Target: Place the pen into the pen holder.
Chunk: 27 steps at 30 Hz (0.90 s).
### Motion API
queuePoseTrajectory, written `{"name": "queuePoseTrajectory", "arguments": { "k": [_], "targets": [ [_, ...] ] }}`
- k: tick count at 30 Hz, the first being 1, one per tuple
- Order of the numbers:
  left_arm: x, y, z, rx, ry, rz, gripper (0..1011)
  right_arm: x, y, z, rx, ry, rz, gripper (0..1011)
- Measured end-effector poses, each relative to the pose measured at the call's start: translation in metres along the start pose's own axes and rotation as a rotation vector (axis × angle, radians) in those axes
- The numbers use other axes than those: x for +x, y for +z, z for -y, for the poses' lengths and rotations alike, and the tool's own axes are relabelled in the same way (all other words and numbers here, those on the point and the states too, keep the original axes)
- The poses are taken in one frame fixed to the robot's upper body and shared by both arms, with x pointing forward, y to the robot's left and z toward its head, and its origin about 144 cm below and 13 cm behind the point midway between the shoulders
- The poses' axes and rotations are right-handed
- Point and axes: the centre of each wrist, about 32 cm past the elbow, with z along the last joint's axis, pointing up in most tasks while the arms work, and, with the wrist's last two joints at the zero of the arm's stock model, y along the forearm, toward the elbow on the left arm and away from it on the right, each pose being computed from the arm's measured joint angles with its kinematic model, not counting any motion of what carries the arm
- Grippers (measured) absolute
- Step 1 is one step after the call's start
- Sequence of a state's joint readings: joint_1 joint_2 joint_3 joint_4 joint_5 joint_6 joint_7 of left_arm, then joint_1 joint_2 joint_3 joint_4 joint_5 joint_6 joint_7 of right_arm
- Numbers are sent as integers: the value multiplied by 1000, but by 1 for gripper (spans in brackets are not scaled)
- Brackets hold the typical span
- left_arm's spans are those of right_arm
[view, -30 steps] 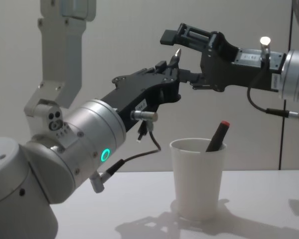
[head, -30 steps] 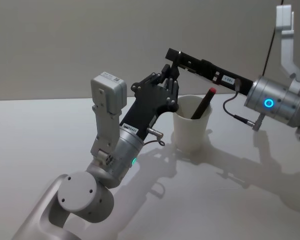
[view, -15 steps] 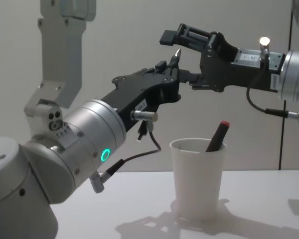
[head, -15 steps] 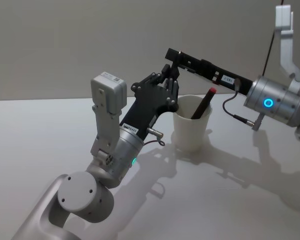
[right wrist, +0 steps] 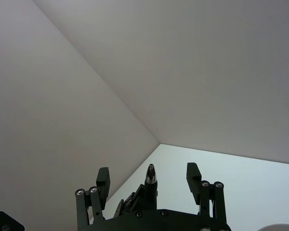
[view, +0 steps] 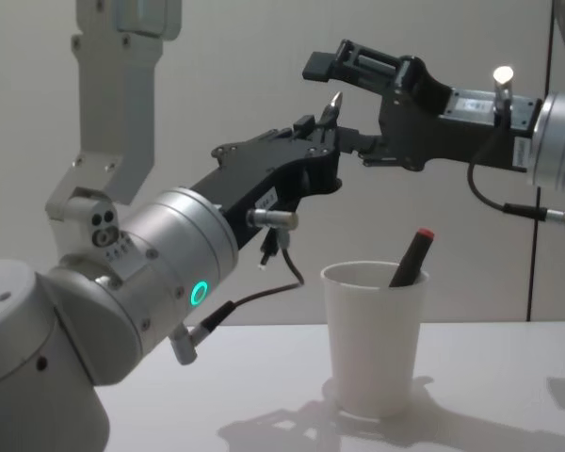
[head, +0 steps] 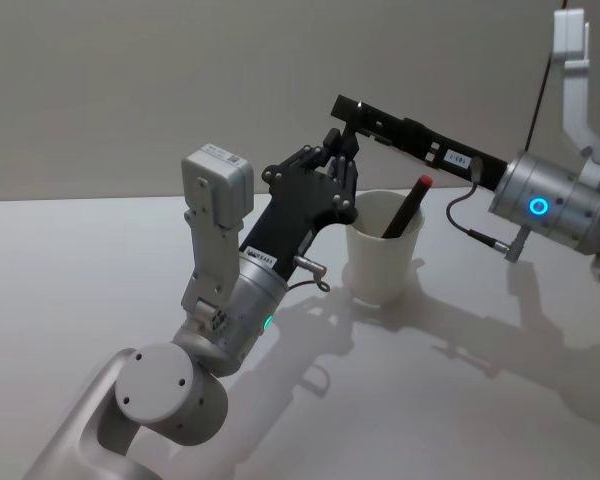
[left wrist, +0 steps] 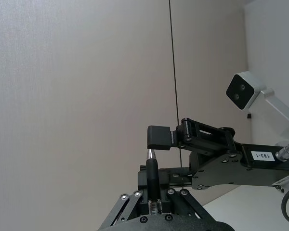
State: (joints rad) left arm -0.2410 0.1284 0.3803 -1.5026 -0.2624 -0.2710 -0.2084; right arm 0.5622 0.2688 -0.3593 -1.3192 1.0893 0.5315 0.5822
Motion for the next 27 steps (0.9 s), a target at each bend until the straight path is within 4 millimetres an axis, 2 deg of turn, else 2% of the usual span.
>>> {"name": "queuePoseTrajectory", "arguments": {
  "k": [12, 20, 21, 27],
  "targets": [
    [0, 0, 0, 0, 0, 0, 130, -1, 0, 1, 1, 3, 0, 1002],
    [0, 0, 0, 0, 0, 0, 130, -1, -1, 1, 1, 3, -1, 820],
    [0, 0, 0, 0, 0, 0, 130, -1, -1, 1, 1, 3, -1, 768],
    [0, 0, 0, 0, 0, 0, 130, -1, -1, 1, 1, 4, -1, 610]
  ]
}}
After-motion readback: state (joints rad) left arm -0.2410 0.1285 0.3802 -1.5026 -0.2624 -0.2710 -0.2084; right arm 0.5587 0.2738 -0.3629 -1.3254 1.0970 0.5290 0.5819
